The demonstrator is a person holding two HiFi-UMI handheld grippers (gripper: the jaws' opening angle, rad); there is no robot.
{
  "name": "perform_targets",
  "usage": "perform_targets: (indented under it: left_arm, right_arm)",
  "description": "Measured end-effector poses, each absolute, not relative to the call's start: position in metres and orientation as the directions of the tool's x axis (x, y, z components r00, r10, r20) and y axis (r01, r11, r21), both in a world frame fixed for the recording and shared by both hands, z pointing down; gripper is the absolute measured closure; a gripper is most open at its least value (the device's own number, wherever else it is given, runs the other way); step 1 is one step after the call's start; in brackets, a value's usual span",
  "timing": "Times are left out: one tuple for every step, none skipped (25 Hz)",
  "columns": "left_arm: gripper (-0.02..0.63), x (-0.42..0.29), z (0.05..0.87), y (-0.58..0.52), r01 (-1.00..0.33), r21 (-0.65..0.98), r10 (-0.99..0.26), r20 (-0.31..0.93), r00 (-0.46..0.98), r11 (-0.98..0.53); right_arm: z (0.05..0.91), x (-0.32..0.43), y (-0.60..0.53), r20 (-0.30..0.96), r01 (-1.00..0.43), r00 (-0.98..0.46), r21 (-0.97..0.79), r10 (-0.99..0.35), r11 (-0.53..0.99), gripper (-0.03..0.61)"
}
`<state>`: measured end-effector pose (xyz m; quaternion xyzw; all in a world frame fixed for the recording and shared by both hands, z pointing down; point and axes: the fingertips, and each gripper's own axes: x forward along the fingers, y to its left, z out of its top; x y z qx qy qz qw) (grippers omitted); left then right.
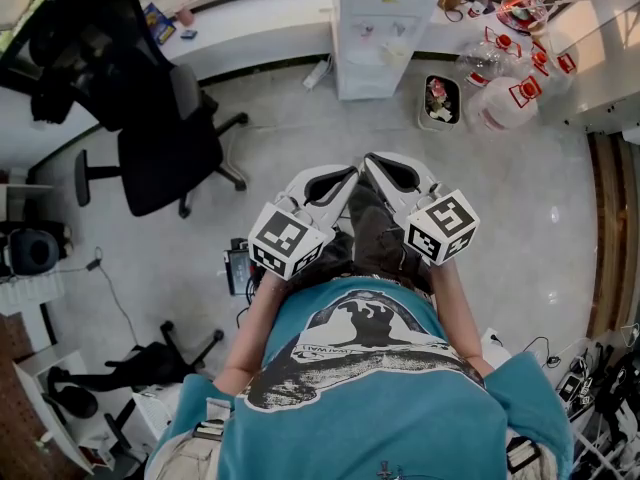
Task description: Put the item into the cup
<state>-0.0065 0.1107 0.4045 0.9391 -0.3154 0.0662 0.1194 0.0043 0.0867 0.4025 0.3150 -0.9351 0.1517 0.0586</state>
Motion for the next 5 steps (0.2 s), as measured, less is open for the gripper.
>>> perform_targets:
  left_arm:
    - [0.612, -0.0066, 0.4043, 0.1109, -0.608, 0.182, -0.577, 0.199, 0.792, -0.773]
    - [0.612, -0.0066, 0.4042, 0.111, -0.608, 0.181, -0.576, 0.2, 0.793, -0.773]
    - [0.612, -0.0067, 0.4041, 0.111, -0.607, 0.18, -0.576, 0.2, 0.793, -0.774]
    - [0.612, -0.0066, 0.4042, 0.1109, -0.606, 0.179, -0.575, 0.2, 0.793, -0.775]
    - [0.612, -0.0066, 0.4042, 0.1109, -0.606, 0.178, -0.574, 0.201, 0.794, -0.776]
  right_arm:
    - [0.4025, 0.0041, 0.0872, 0.206, -0.607, -0.795, -0.245, -0.571, 0.756, 0.578]
    - [0.4026, 0.0038, 0.0875, 0.207, -0.607, -0.795, -0.244, -0.571, 0.756, 0.578]
    - [0.4028, 0.0036, 0.0876, 0.208, -0.607, -0.794, -0.243, -0.57, 0.757, 0.578]
    - [0.403, 0.0033, 0.0876, 0.209, -0.607, -0.794, -0.241, -0.57, 0.757, 0.578]
    - [0.4032, 0.003, 0.0876, 0.21, -0.607, -0.794, -0.24, -0.57, 0.758, 0.578]
